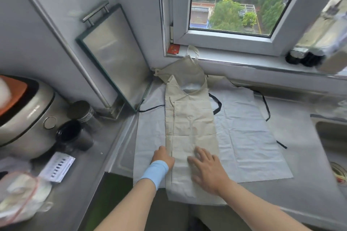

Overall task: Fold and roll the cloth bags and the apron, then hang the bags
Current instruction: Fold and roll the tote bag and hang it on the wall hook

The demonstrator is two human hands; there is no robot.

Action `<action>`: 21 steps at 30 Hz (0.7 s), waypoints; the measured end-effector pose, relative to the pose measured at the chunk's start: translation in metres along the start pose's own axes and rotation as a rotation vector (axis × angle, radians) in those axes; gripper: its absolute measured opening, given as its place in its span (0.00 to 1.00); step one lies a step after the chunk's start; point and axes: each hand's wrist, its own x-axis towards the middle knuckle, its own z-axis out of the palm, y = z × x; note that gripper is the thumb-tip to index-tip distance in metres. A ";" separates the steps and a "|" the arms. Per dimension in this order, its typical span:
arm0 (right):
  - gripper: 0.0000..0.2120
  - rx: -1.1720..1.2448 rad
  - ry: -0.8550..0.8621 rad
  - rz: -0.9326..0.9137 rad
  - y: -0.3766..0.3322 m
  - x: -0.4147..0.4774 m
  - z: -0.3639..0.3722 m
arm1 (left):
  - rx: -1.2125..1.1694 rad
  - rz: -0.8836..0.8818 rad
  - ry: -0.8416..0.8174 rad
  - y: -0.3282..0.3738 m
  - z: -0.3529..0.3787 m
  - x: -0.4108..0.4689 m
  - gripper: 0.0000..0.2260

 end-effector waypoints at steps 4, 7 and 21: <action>0.32 0.049 -0.087 0.104 -0.006 -0.016 0.014 | -0.083 -0.133 -0.085 -0.006 0.007 -0.018 0.21; 0.34 0.052 -0.121 0.156 -0.009 -0.024 0.017 | 0.036 -0.157 -0.125 -0.010 0.018 -0.035 0.16; 0.49 0.059 -0.106 0.032 -0.012 -0.055 0.034 | -0.317 -0.003 -0.314 -0.090 0.080 -0.068 0.22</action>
